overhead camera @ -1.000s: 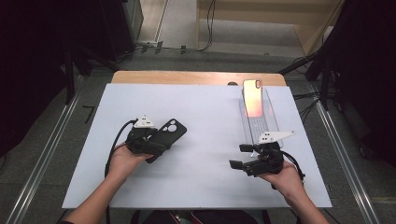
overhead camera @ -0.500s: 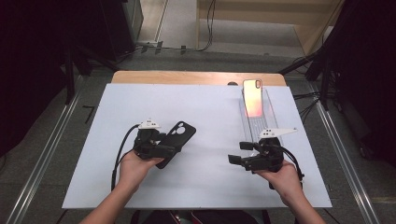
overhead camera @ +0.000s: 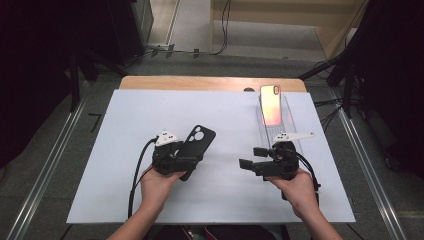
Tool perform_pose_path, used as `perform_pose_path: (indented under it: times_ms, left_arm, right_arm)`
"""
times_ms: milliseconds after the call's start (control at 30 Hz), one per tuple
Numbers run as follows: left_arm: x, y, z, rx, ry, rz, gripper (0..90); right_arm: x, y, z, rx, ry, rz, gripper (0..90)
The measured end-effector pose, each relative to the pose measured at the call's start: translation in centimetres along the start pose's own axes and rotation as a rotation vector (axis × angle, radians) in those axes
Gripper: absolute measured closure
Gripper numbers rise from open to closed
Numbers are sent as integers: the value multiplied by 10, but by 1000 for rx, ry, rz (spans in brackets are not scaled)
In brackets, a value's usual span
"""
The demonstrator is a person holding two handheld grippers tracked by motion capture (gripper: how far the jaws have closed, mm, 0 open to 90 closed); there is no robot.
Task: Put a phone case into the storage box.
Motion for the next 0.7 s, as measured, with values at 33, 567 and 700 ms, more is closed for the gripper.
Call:
perform_pose_path:
  times_ms: [33, 567, 700]
  left_arm:
    - [-1, 0, -1, 2, 4, -12, 153]
    - [-18, -9, -20, 19, 44, -120, 152]
    - [-18, -9, -26, 18, 50, -143, 151]
  right_arm:
    - [0, 1, 0, -3, -2, -1, 168]
    - [-20, 18, 3, -48, 24, -6, 174]
    - [-25, 21, 1, -54, 7, -8, 175]
Point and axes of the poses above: each handheld gripper's, and its own axes: x roughly backward along the jaws, y roughly out of its top, z roughly to its left, the point moved 10 cm from there along -x, roughly forward along the jaws, and after that the axes turned 1 degree about x, right-handed, at the moved point
